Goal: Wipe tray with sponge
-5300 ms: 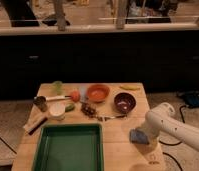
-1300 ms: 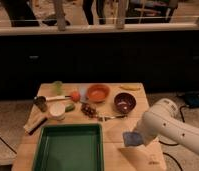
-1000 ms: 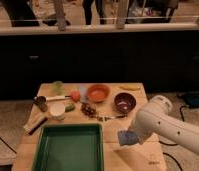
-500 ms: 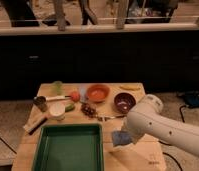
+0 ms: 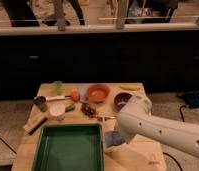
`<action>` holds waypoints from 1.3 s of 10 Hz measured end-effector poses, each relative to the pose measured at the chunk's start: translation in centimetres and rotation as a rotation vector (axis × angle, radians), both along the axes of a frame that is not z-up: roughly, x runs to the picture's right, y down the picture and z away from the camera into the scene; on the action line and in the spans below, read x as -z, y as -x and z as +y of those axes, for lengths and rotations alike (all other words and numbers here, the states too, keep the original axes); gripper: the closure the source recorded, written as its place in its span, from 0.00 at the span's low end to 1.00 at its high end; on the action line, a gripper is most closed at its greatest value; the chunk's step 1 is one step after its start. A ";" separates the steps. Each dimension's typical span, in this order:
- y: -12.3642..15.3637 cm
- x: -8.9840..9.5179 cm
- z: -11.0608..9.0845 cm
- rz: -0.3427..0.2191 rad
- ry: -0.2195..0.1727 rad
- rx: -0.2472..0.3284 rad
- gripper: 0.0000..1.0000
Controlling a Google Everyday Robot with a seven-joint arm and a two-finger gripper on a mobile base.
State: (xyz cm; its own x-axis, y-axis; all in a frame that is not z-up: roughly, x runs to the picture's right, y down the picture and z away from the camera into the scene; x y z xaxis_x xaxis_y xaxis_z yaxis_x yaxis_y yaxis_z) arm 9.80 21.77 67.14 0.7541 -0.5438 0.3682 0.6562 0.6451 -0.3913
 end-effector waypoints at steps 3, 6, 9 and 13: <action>2.0 0.4 0.0 -0.014 0.002 0.027 0.98; 4.7 0.5 0.7 -0.032 0.010 0.056 0.98; 6.0 0.6 1.0 -0.051 0.013 0.080 0.98; 8.9 0.6 2.2 -0.065 0.024 0.101 0.98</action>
